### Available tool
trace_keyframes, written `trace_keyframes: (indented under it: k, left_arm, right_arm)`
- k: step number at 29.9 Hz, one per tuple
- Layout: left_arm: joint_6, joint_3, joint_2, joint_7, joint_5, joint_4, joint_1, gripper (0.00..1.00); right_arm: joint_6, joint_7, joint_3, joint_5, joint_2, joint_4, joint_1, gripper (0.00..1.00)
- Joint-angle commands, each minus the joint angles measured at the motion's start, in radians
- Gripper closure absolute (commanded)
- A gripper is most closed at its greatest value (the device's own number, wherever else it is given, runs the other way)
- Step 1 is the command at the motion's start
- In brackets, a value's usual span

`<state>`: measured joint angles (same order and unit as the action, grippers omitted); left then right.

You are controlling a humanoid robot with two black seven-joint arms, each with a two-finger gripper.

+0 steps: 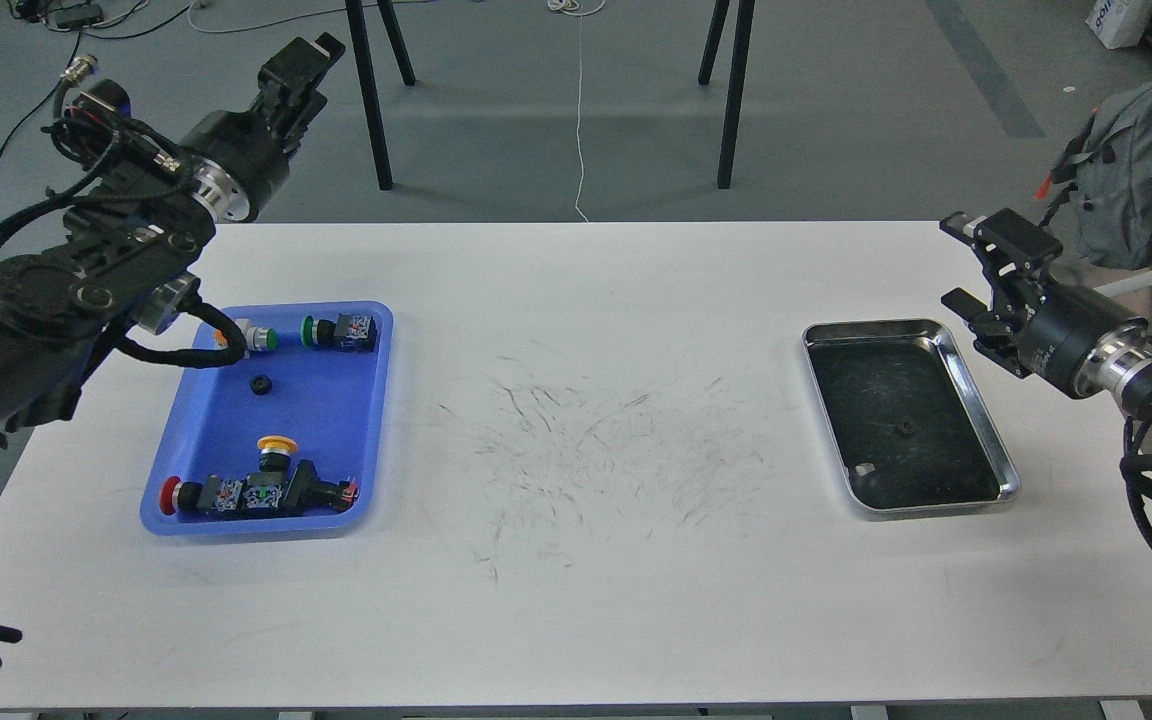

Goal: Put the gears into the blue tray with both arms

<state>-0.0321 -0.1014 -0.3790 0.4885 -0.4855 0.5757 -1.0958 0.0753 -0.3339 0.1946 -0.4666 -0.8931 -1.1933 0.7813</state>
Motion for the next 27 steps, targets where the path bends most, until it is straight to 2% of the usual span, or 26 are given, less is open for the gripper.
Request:
trace_keyframes:
  k: [1, 6, 9, 16, 17, 19, 21, 25, 27]
  left_arm:
    - [0.004, -0.05, 0.067, 0.0, 0.024, 0.001, 0.007, 0.13]
    - [0.127, -0.129, 0.097, 0.0, 0.151, 0.009, 0.017, 0.03]
    - [0.187, -0.138, 0.098, 0.0, 0.214, 0.007, 0.02, 0.01]
    - [0.242, -0.138, 0.112, 0.0, 0.266, 0.012, 0.028, 0.01]
    - [0.251, -0.138, 0.114, -0.011, 0.272, 0.007, 0.028, 0.01]
    - [0.274, -0.136, 0.112, -0.069, 0.278, 0.007, 0.027, 0.01]
    - [0.277, -0.145, 0.114, -0.094, 0.291, 0.004, 0.028, 0.01]
    - [0.322, -0.179, 0.106, -0.099, 0.329, 0.009, 0.037, 0.01]
    - [0.319, -0.178, 0.112, -0.096, 0.329, 0.004, 0.04, 0.01]
  right_arm:
    - [0.011, 0.013, -0.145, -0.053, -0.038, -0.032, 0.065, 0.03]
    - [0.012, 0.013, -0.291, -0.138, -0.047, -0.046, 0.157, 0.01]
    - [0.012, 0.009, -0.336, -0.19, -0.063, -0.046, 0.193, 0.01]
    - [0.021, 0.015, -0.348, -0.395, -0.073, -0.046, 0.228, 0.01]
    - [0.023, 0.015, -0.348, -0.412, -0.075, -0.045, 0.231, 0.01]
    - [0.023, 0.018, -0.348, -0.443, -0.075, -0.042, 0.231, 0.02]
    - [0.023, 0.033, -0.348, -0.472, -0.076, -0.042, 0.233, 0.02]
    - [0.034, 0.099, -0.348, -0.53, -0.098, -0.046, 0.24, 0.02]
    - [0.043, 0.121, -0.35, -0.576, -0.106, -0.045, 0.242, 0.02]
